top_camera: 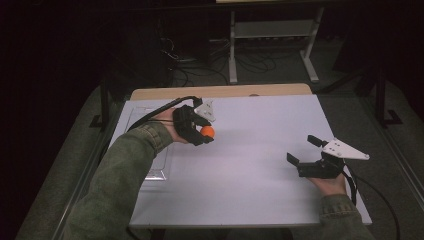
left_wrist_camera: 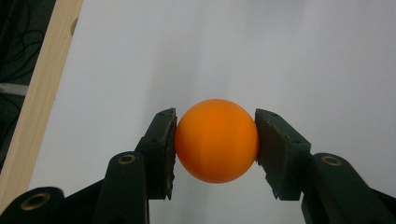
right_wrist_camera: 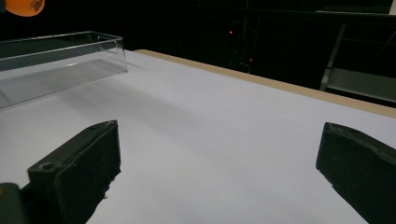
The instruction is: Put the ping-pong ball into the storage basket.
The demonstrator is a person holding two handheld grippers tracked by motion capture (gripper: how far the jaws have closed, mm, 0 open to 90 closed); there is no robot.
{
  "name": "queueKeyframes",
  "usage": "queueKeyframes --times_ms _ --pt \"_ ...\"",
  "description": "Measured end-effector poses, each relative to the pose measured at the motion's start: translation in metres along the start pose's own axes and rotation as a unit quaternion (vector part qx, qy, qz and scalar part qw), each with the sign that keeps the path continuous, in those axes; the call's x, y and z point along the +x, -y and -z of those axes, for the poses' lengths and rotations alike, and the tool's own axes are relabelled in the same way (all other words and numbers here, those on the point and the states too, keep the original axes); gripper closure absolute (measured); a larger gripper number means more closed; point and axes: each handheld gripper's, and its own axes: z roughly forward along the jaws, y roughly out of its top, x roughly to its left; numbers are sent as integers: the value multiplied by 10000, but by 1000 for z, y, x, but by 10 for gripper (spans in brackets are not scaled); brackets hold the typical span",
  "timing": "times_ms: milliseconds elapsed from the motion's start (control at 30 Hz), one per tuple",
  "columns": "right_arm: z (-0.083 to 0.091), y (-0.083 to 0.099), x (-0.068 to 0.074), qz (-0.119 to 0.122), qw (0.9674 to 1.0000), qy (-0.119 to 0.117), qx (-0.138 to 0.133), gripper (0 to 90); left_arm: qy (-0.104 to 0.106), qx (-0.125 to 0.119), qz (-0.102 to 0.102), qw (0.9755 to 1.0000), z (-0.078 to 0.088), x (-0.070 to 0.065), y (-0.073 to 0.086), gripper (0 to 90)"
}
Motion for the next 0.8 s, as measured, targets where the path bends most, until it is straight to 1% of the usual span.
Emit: queueKeyframes --times_ms 267,433,633,800 --pt "0 0 0 5 10000 -4 18 0 -98 -32 75 9999 7 3 6 504" --pt "0 0 0 -3 10000 -6 14 0 -148 10 120 9998 12 4 11 504" --pt "1 0 1 6 10000 0 9 0 -238 69 122 9996 21 4 20 504" --pt "1 0 0 -7 10000 9 12 0 -303 79 203 9993 29 7 28 504"
